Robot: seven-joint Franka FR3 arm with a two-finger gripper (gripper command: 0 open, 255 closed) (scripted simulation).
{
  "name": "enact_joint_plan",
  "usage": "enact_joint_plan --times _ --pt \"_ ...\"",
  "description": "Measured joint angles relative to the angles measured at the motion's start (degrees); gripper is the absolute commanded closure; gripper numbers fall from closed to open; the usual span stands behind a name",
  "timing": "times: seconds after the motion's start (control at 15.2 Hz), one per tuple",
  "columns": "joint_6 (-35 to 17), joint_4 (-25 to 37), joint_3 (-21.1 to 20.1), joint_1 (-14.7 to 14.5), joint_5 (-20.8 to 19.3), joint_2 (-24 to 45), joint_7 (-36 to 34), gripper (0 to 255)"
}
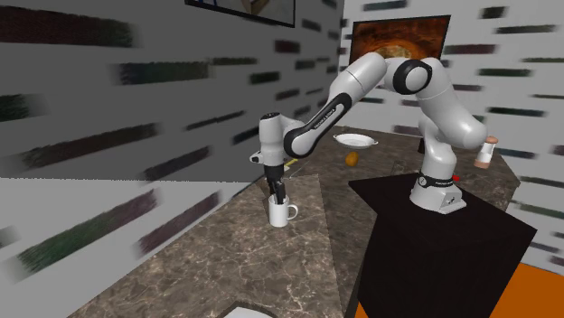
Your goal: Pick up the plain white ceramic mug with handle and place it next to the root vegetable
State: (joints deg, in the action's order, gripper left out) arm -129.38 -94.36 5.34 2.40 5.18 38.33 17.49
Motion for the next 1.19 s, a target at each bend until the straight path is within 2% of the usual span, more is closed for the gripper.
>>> enact_joint_plan --times 0.53,0.59,1.19 --pt "-0.85 -0.19 -0.06 0.04 0.08 0.65 0.07 0" --pt "-0.85 -0.19 -0.06 0.04 0.08 0.65 0.07 255" --pt "-0.86 -0.19 -0.06 0.04 0.08 0.64 0.07 255"
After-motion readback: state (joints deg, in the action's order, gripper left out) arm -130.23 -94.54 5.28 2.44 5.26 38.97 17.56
